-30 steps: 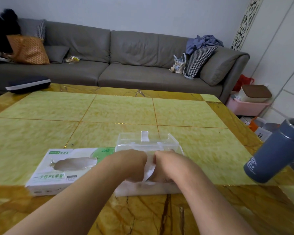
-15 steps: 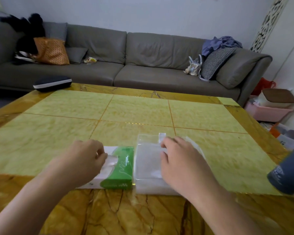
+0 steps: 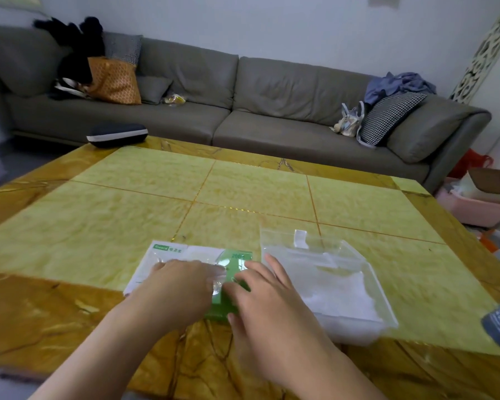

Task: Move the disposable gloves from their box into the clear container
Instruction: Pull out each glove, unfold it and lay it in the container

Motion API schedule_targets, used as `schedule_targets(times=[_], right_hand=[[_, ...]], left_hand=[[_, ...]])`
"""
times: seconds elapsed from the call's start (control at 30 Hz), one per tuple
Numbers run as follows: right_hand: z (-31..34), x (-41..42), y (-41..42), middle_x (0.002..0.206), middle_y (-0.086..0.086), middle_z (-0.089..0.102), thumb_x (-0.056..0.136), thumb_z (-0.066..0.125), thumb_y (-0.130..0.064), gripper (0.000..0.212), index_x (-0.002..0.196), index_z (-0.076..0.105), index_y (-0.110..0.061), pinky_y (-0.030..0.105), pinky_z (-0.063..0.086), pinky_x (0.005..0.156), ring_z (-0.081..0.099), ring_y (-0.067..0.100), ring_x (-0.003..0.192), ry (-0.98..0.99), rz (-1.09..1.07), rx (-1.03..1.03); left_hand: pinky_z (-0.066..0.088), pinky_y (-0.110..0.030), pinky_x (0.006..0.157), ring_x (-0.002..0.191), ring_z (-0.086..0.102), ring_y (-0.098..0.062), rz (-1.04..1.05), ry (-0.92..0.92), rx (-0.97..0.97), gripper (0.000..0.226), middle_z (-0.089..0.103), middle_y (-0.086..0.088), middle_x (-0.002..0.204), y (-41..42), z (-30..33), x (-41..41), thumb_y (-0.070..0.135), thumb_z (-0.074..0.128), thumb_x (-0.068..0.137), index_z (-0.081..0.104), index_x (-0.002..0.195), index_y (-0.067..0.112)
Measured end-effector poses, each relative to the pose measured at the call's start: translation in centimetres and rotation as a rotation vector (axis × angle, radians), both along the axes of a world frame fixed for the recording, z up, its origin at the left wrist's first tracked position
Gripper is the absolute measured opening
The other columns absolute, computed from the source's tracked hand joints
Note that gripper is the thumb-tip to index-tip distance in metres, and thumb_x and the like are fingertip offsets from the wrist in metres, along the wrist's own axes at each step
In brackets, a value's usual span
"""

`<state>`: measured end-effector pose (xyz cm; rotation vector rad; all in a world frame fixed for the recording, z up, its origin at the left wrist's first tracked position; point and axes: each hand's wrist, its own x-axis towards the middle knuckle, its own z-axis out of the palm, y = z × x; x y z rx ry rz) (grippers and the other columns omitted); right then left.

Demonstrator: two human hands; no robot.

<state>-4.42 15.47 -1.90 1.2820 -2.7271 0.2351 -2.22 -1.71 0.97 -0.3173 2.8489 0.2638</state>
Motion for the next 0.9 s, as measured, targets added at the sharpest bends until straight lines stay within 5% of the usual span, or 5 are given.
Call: schedule_targets(times=[0.17, 0.33, 0.5, 0.7, 0.9], right_hand=[[0.4, 0.3, 0.2, 0.132, 0.001, 0.057, 0.098, 0.054, -0.031, 0.041, 0.138, 0.059, -0.022, 0.038, -0.015, 0.127, 0.033, 0.019, 0.141, 0.002, -0.003, -0.036], [0.5, 0.4, 0.3, 0.135, 0.000, 0.057, 0.097, 0.055, -0.030, 0.043, 0.139, 0.058, -0.022, 0.039, -0.013, 0.128, 0.035, 0.019, 0.142, -0.023, -0.006, -0.037], [1.2, 0.5, 0.2, 0.132, 0.003, 0.056, 0.096, 0.058, -0.026, 0.046, 0.141, 0.057, -0.020, 0.039, -0.018, 0.125, 0.034, 0.020, 0.139, -0.030, -0.008, -0.020], [1.8, 0.8, 0.4, 0.130, 0.006, 0.056, 0.093, 0.061, -0.020, 0.048, 0.141, 0.058, -0.018, 0.034, -0.027, 0.119, 0.035, 0.021, 0.138, -0.061, -0.021, -0.001], [1.8, 0.5, 0.6, 0.138, -0.003, 0.048, 0.101, 0.054, -0.025, 0.041, 0.141, 0.056, -0.020, 0.026, -0.010, 0.127, 0.028, 0.013, 0.143, -0.135, -0.024, -0.213]], left_hand=[[0.038, -0.026, 0.039, 0.040, 0.045, -0.014, 0.241, 0.407, 0.357, 0.032, 0.054, 0.006, 0.051, -1.3, 0.6, 0.2, 0.019, 0.059, 0.090, 0.061, 0.060, 0.008], [0.052, -0.020, 0.063, 0.073, 0.069, 0.001, 0.301, 0.620, 0.647, 0.006, 0.074, 0.016, 0.074, -1.8, 1.7, 0.2, 0.030, 0.079, 0.086, 0.077, 0.081, 0.028], [0.052, -0.028, 0.057, 0.071, 0.066, -0.007, 0.171, 0.355, 0.357, 0.012, 0.068, 0.010, 0.082, -2.2, -0.3, 0.0, 0.044, 0.075, 0.087, 0.067, 0.087, 0.035], [0.044, -0.028, 0.041, 0.049, 0.061, -0.019, 0.382, 0.639, 0.425, 0.018, 0.071, 0.000, 0.067, -3.4, 1.5, 0.1, 0.025, 0.059, 0.102, 0.072, 0.088, 0.024], [0.058, -0.052, 0.084, 0.087, 0.069, -0.044, 0.365, 0.746, 0.959, 0.022, 0.076, -0.001, 0.081, -2.2, 3.9, 1.4, 0.040, 0.067, 0.094, 0.075, 0.093, 0.019]])
